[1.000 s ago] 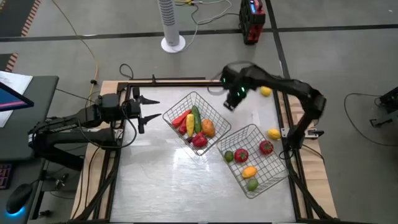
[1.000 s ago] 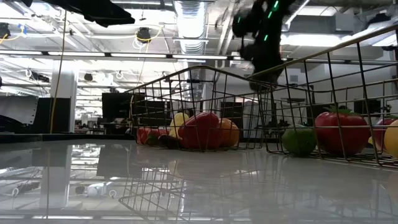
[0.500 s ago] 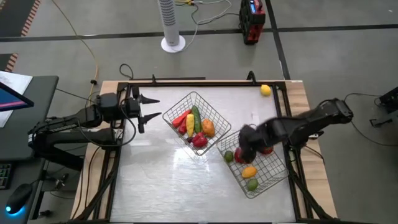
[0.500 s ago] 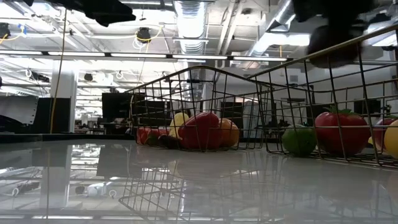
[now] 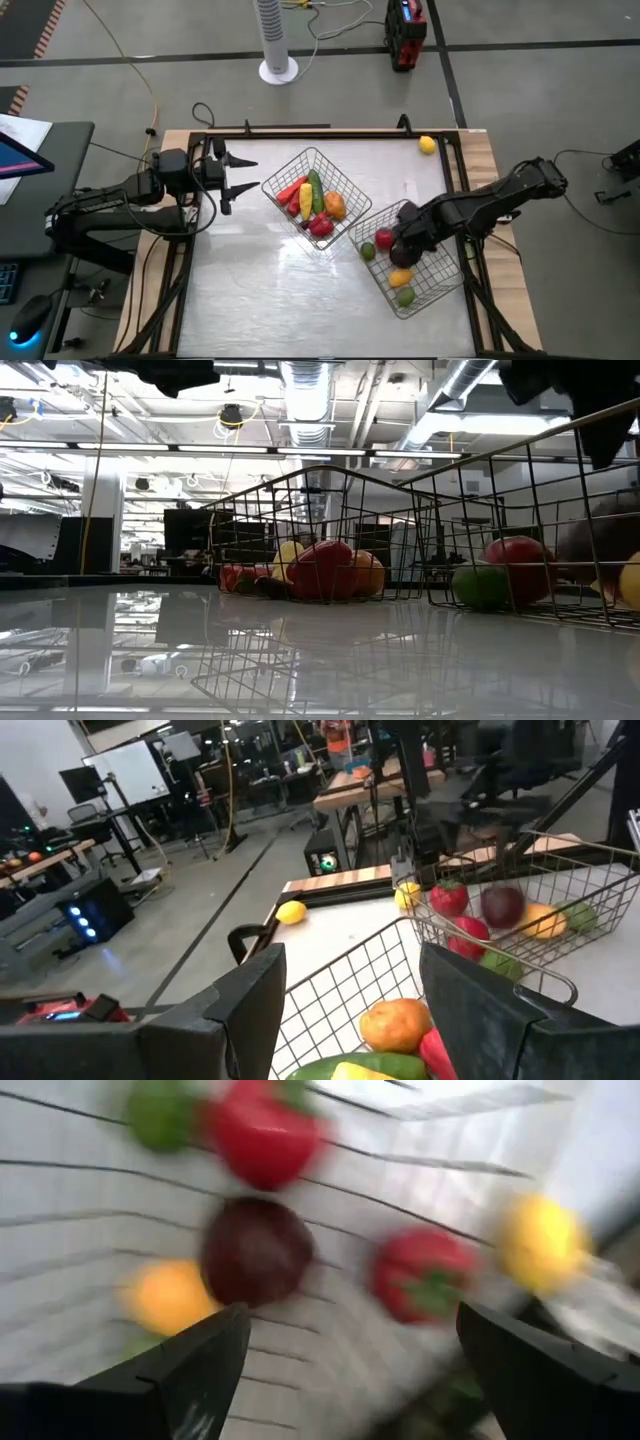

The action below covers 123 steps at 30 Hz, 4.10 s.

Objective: Sort produce into baskets
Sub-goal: Put the top lemon into the right wire basket

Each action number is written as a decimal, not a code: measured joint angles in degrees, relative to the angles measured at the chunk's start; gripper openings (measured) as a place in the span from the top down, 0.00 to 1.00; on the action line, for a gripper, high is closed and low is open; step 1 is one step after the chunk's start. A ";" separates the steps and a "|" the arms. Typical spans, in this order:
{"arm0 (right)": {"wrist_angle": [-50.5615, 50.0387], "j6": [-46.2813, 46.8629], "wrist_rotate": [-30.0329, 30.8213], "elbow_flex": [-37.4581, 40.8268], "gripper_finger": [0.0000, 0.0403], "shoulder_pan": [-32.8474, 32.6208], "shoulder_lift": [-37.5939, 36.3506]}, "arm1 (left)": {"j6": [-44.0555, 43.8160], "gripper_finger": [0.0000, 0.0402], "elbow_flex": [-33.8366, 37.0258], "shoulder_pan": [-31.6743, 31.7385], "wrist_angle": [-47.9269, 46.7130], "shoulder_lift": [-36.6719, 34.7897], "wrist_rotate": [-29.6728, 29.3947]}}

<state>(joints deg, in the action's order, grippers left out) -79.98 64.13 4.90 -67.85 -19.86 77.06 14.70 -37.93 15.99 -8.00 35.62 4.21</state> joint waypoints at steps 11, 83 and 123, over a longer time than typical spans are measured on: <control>-9.56 -8.88 2.74 2.44 0.06 12.46 -6.52 | -0.44 0.45 0.00 0.00 -0.32 0.00 1.50; 36.07 -57.08 16.17 2.63 0.22 81.38 24.68 | -0.39 0.45 0.00 0.00 -4.40 0.00 0.96; 25.10 -49.60 13.01 1.46 0.20 78.32 19.69 | 0.00 0.45 0.00 0.02 -5.41 0.00 0.98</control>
<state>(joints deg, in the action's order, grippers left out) -54.88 14.52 17.91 -66.39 58.46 96.75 14.70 -37.93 16.01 -13.41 35.61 5.19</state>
